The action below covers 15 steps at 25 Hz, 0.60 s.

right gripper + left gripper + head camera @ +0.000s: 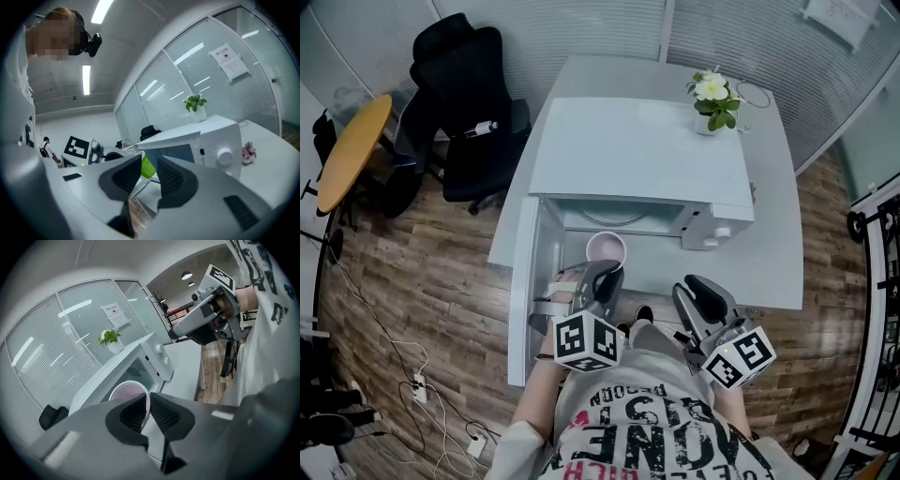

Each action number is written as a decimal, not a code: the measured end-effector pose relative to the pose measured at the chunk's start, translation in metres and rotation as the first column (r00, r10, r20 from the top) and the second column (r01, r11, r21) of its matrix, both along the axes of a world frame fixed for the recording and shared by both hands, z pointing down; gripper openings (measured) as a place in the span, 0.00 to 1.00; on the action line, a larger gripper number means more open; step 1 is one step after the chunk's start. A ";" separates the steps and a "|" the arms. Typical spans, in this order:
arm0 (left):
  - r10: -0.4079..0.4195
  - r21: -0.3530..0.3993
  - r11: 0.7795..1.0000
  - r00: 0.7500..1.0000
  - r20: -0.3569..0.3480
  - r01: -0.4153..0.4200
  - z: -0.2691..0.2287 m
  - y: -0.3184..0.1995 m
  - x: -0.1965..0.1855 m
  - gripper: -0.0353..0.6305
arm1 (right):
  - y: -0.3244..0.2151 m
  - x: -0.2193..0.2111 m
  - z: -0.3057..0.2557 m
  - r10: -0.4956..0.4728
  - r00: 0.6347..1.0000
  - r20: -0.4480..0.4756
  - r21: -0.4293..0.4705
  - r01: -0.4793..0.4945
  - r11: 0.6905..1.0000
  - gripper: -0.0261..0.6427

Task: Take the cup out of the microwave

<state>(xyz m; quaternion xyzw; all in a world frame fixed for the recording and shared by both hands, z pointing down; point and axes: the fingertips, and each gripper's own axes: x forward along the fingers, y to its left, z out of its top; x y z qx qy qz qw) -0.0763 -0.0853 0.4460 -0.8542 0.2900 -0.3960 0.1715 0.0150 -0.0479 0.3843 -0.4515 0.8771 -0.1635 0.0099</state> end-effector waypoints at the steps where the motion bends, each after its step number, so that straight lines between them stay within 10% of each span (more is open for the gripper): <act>1: 0.002 0.000 1.000 1.000 0.003 -0.002 0.000 0.001 0.000 0.11 | 0.001 0.000 0.000 0.004 1.000 -0.002 0.000 -0.004 1.000 0.21; 15: 0.019 -0.013 1.000 1.000 -0.022 -0.019 -0.001 0.022 0.005 0.11 | 0.001 0.006 0.001 0.018 1.000 -0.001 0.006 -0.018 1.000 0.21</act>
